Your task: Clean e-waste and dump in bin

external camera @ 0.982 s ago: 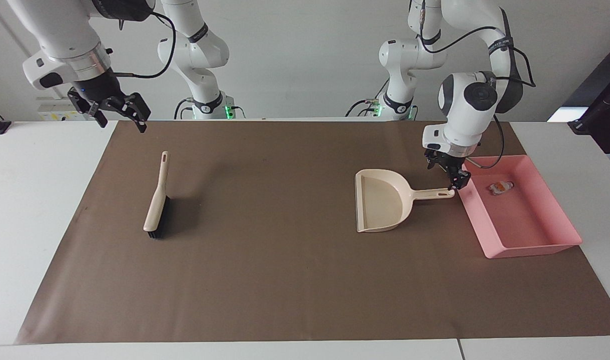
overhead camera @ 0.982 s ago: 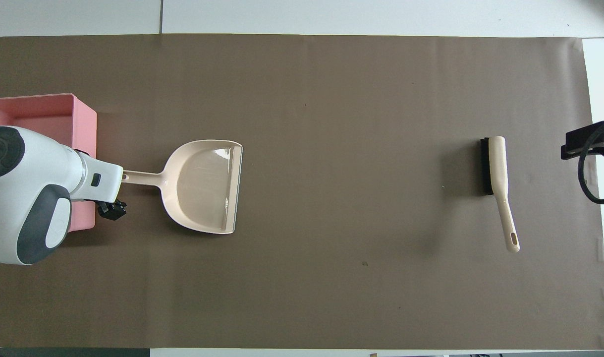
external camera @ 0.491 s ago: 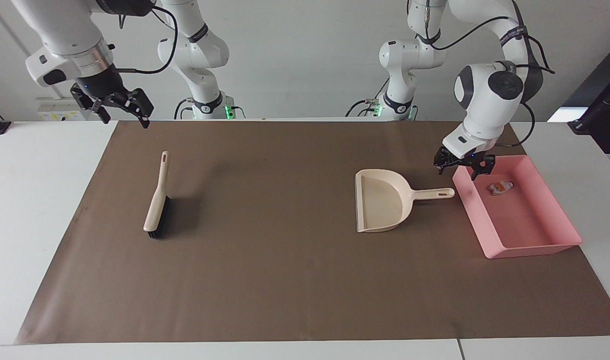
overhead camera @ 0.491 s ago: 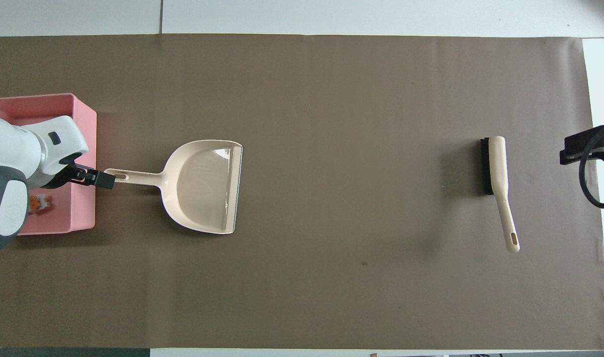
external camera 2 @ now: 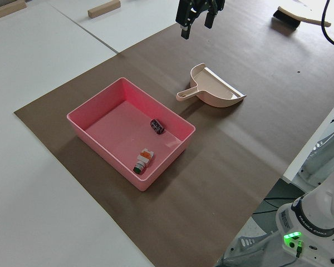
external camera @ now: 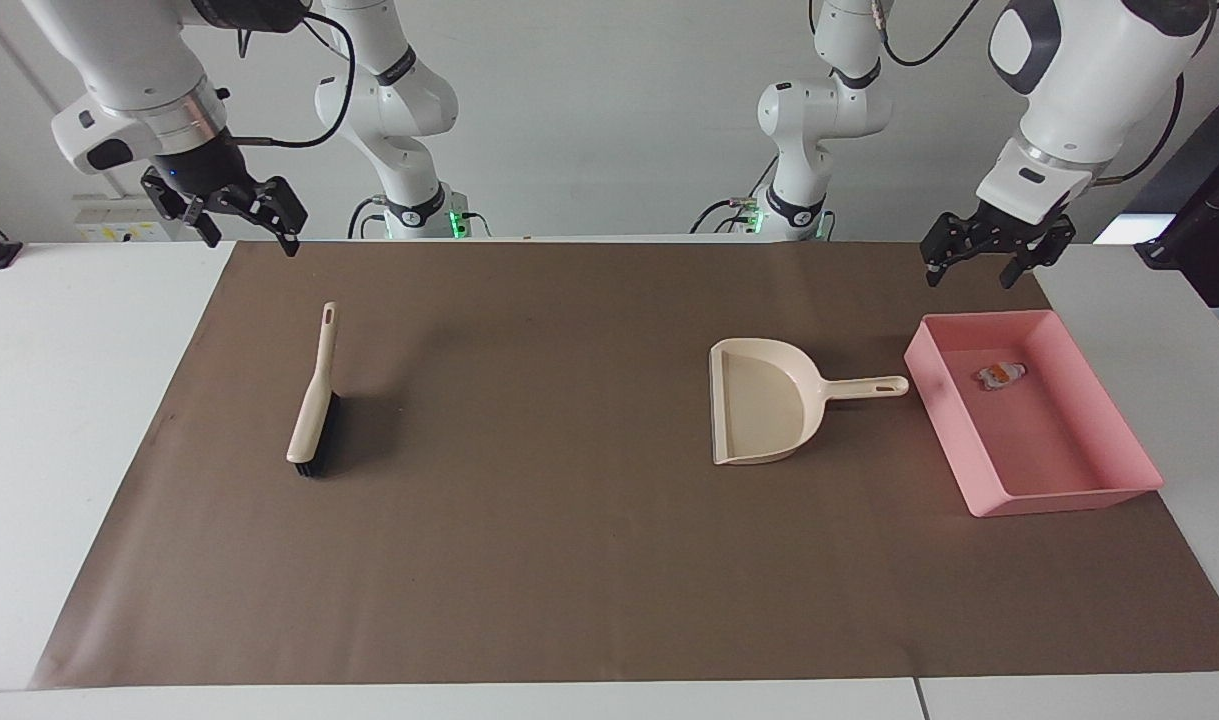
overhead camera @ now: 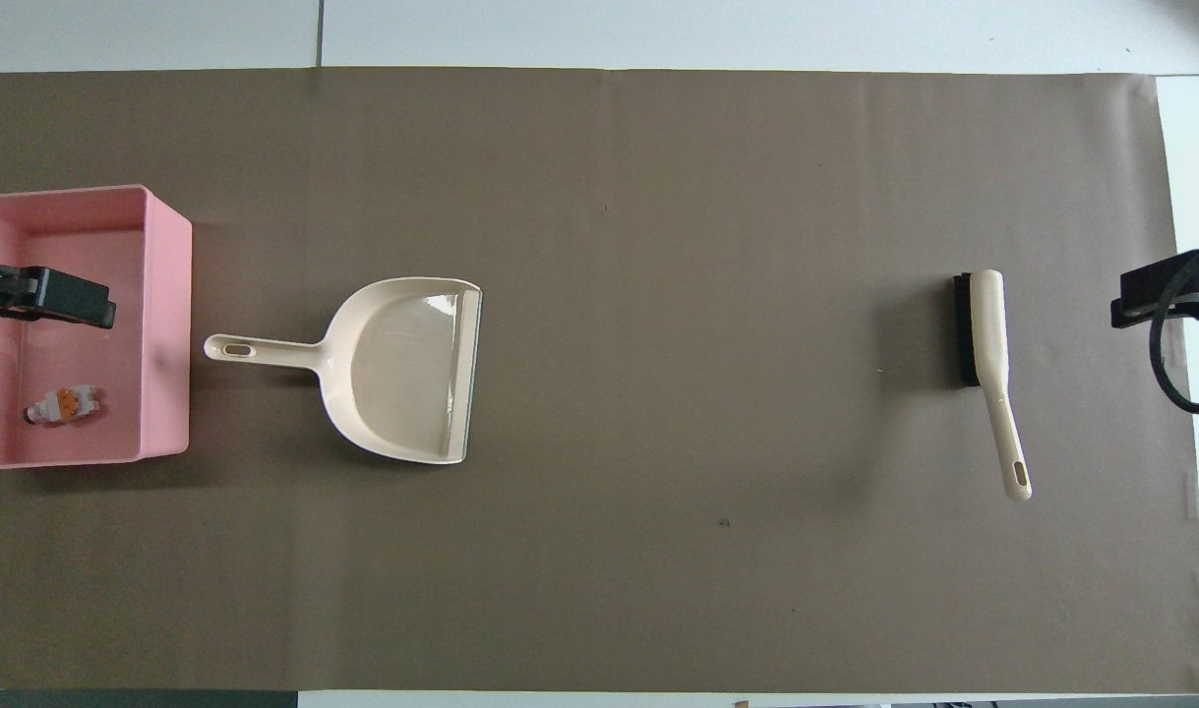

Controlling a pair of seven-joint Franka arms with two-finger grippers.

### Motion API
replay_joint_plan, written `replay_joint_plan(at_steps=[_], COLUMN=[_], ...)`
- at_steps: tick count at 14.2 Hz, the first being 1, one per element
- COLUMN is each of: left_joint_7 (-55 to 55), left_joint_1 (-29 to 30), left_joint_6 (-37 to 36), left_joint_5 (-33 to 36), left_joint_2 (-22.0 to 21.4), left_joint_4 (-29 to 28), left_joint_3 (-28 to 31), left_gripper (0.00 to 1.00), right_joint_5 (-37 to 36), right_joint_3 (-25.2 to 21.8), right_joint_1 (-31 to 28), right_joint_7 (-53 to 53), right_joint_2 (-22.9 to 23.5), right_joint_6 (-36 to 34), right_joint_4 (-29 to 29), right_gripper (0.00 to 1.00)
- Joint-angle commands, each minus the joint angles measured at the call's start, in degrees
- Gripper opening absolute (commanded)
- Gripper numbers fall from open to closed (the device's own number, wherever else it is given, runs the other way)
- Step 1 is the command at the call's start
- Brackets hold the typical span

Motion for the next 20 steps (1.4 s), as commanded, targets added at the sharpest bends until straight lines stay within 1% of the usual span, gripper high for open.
replay_joint_plan(at_steps=[1,2,4,8,10,12,20], left_joint_7=[-0.5,-0.8,-1.1,-1.1,-1.1,-1.2,-1.2], left_joint_1=[-0.2,-0.2,-0.2,-0.1,0.4,0.4,0.2], left_joint_6=[-7.0,-7.1,-7.1,-6.7,-6.3,-4.3,-4.9], left_joint_5=[-1.1,-1.1,-1.1,-1.1,-1.9,-2.7,-2.2], left_joint_2=[5.7,5.0,3.3,3.0,2.2,1.5,1.5], left_joint_4=[9.9,9.6,6.4,5.8,4.3,2.9,2.9], left_joint_3=[-0.3,-0.3,-0.4,-0.4,-0.4,-0.3,-0.3], left_gripper=[0.98,0.98,0.98,0.98,0.98,0.98,0.99], right_joint_5=[1.0,1.0,1.0,1.0,1.0,1.0,1.0], right_joint_3=[0.2,0.2,0.2,0.2,0.2,0.2,0.2], right_joint_1=[-0.6,-0.6,-0.6,-0.6,-0.6,-0.6,-0.6], right_joint_7=[-0.9,-0.9,-0.9,-0.9,-0.9,-0.9,-0.9], right_joint_2=[-0.4,-0.4,-0.4,-0.4,-0.4,-0.4,-0.4], right_joint_6=[-0.7,-0.7,-0.7,-0.7,-0.7,-0.7,-0.7], right_joint_4=[-0.2,-0.2,-0.2,-0.2,-0.2,-0.2,-0.2], right_gripper=[1.0,1.0,1.0,1.0,1.0,1.0,1.0])
